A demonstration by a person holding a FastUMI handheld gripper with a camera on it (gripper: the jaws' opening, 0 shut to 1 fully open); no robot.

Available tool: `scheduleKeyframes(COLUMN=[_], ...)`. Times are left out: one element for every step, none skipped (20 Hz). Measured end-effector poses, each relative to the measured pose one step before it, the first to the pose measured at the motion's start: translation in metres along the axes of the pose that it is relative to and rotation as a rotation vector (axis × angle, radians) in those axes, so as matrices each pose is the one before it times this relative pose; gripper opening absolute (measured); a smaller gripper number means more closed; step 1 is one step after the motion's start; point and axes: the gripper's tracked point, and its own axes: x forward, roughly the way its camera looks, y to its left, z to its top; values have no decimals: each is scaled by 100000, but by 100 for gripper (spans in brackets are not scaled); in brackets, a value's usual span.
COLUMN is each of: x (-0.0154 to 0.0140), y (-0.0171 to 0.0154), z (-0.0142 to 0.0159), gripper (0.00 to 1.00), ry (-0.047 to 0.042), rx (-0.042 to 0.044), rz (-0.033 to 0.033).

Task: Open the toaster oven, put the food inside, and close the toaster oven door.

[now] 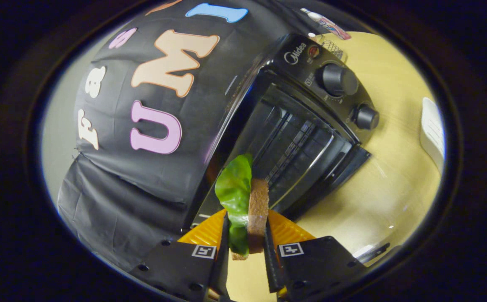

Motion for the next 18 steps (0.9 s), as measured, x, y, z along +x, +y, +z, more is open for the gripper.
scheduleKeyframes(x=[670, 774, 681, 842, 636, 593, 256, 484, 641, 405, 128, 161, -404, 96, -384, -240, -414, -53], y=[-56, -321, -181, -221, -135, -104, -226, -468, -574, 18, -28, -111, -318, -134, -156, -236, 99, -207], z=[381, 449, 371, 277, 269, 368, 145, 200, 278, 332, 141, 42, 109, 395, 45, 293, 587, 485], gripper=[40, 40, 40, 40, 40, 40, 40, 40, 40, 41, 41, 41, 41, 44, 46, 49, 56, 63], ry=[-1448, -1307, -1154, -648, -894, -1132, -1014, -1231, -1194, -1179, -880, -919, -1108, -495, -239, -1141, -1616, -1346], rx=[678, 450, 797, 1305, 1320, 346, -1129, -1454, -841, 317, -901, -3409, -3408, -1830, -2424, -3519, -4076, -6198], rz=[424, -174, 323, 7, 393, -141, -722, -1663, -1929, 786, -594, -588, -1835, -1472, -1869, -2448, -1992, -2411])
